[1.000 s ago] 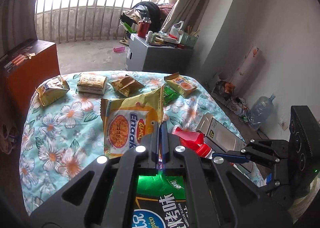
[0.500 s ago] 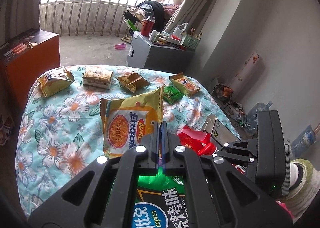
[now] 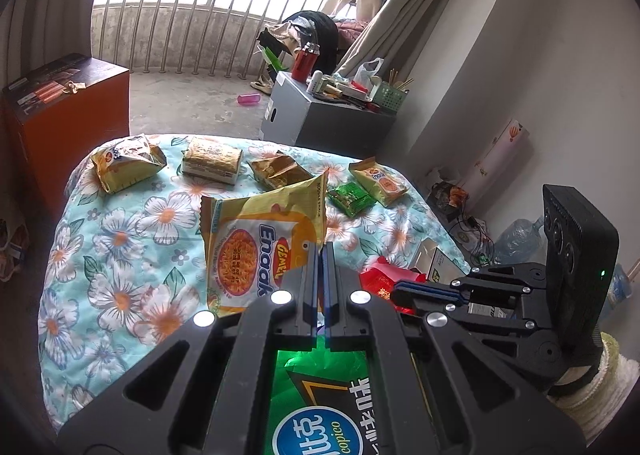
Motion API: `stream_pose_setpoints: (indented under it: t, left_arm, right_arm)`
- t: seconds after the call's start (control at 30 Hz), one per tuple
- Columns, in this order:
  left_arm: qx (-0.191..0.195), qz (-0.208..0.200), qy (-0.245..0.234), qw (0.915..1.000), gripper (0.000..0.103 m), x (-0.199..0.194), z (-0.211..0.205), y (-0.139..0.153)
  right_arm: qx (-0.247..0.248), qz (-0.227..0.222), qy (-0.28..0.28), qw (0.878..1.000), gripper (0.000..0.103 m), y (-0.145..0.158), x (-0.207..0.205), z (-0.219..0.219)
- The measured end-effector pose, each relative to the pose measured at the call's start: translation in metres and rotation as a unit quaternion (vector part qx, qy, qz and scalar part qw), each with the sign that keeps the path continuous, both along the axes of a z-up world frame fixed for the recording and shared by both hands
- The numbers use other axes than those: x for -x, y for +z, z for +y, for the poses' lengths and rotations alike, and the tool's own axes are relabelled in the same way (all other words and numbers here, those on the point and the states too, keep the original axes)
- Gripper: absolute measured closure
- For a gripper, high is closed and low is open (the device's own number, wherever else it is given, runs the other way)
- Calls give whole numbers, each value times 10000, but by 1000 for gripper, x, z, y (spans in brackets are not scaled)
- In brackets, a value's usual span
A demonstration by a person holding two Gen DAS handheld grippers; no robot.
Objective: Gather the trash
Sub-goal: 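Grasp the yellow Enaak packet with the left tool while the right tool grasps the red wrapper, then carry the Enaak packet and red wrapper with both tools over the wastebasket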
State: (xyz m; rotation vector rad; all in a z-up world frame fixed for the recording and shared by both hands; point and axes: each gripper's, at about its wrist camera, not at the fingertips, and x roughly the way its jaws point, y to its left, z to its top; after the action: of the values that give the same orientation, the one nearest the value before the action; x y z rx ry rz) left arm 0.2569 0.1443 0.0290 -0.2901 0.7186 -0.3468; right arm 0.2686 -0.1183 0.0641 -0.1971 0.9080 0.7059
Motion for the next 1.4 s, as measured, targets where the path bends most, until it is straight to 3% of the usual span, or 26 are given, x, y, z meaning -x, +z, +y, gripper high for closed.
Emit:
stream_pose_setpoints:
  t: [0.1,0.23,0.3,0.4,0.5,0.63,0.87,0.93,1.1,1.4]
  left_arm:
    - [4,-27,20,10000,103,3,2,3]
    - [-13,-42,13,10000,103,5,3,4]
    - [-20,-36,4,10000,103,5,3,4]
    - [0,-11,-12,10000,103,6,4,3]
    - [24,12,-33,10000,103,5,4,1]
    - [40,40,-56,10000,103,4,3,-1]
    - [71,44,-23,10000,103,3,9,-2]
    - [75,50,-20,10000,103,3,9,-3]
    - [71,60,-27,10000,103,3,10,-4]
    - [101,-45,53,9999,103,7,12,-1]
  right_arm:
    - [-425,121,-197,9988,101,9,-8,-9]
    - [-441,117,-115,9989,101,16,-10,-12]
    - [-254,204,227,9992,97,14,-5,-8]
    - [333,86,563,9978,68,4,10,1]
    - [845,7,856,9927,66,-13,24,11]
    - [1369,-32,891,9866,66,-36,23,18]
    - [1382,141,651,9882,68,-43,6,17]
    - [1350,207,571,9890,86,-44,2,16]
    - [1167,143,383,9923,96,-39,0,15]
    - [181,-14,-161,9997,98,-7,-14,-2]
